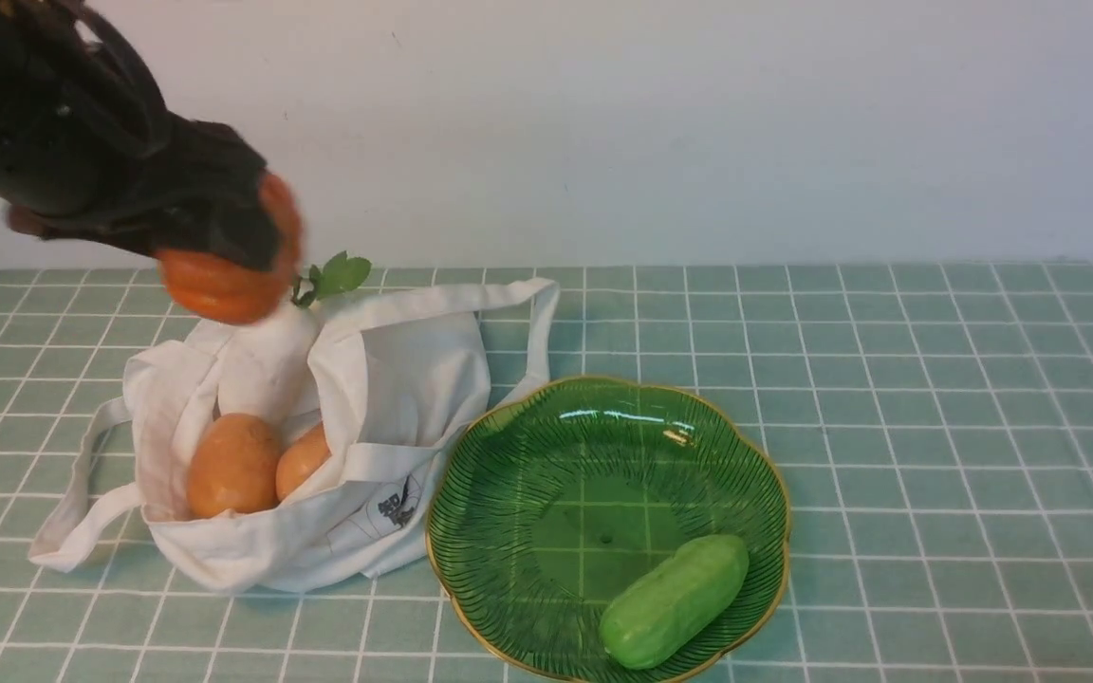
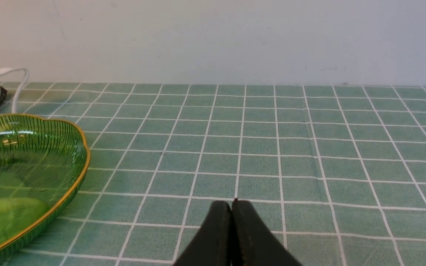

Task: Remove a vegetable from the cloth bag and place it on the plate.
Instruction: Use the left arm to put the pumpkin into the empty plate on the right

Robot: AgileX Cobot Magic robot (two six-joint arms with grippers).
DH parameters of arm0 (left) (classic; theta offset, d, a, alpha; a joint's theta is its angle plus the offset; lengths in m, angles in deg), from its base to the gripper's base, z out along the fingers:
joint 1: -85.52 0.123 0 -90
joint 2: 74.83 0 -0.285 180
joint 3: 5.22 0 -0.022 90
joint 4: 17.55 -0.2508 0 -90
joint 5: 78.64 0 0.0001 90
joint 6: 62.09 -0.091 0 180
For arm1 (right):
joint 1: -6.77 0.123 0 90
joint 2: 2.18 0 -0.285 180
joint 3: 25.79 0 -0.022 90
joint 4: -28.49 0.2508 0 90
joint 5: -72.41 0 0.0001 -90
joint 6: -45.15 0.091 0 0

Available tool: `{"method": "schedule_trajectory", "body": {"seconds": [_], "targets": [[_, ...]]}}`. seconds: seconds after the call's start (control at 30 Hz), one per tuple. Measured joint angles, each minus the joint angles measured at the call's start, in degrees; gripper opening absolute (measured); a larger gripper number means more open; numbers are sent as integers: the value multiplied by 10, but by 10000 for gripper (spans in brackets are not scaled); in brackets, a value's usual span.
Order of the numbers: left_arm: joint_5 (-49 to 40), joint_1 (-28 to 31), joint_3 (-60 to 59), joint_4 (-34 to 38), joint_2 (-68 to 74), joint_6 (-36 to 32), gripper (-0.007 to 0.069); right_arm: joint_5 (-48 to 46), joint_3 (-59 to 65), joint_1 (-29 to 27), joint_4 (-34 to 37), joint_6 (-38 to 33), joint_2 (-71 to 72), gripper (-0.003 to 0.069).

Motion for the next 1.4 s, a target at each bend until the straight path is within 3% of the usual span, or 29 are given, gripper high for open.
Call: {"method": "schedule_trajectory", "body": {"seconds": [0.13,0.33,0.43,0.7,0.87,1.07,1.27,1.4], "targets": [[-5,-34,-11,84,30,-57,454,0,0,0,0,0,0,-16],[34,-137,-11,108,112,-69,454,0,0,0,0,0,0,-16],[107,-201,-11,74,174,-70,454,0,0,0,0,0,0,-16],[194,-292,-11,-96,270,-19,454,0,0,0,0,0,0,-16],[223,-319,-11,-152,293,6,472,0,0,0,0,0,0,-16],[238,-327,-7,-169,294,8,658,0,0,0,0,0,0,-16],[190,-327,31,-183,282,8,682,0,0,0,0,0,0,-16],[119,-327,99,-186,259,10,652,0,0,0,0,0,0,-16]]}}
